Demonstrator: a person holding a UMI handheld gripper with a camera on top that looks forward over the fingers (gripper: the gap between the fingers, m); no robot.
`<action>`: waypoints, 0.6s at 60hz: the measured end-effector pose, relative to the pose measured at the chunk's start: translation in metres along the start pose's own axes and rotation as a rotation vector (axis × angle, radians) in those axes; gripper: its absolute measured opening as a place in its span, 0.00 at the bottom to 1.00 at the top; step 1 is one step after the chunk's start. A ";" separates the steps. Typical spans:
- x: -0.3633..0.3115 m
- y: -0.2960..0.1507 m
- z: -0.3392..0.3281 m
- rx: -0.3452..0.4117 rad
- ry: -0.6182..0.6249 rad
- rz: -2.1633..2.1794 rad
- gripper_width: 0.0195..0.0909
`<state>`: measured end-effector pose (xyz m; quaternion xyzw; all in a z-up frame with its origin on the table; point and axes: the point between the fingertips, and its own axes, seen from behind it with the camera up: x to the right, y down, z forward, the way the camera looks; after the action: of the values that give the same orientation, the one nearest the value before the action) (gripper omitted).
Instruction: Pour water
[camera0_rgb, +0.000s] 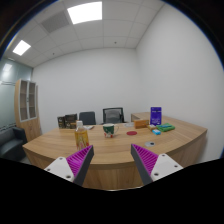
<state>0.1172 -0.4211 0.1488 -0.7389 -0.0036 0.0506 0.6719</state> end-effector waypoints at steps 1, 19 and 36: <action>0.000 0.000 0.000 -0.001 -0.001 0.001 0.89; -0.008 0.008 0.014 -0.020 -0.018 -0.009 0.89; -0.063 0.039 0.075 -0.047 -0.101 -0.011 0.89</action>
<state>0.0463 -0.3547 0.1072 -0.7508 -0.0428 0.0841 0.6537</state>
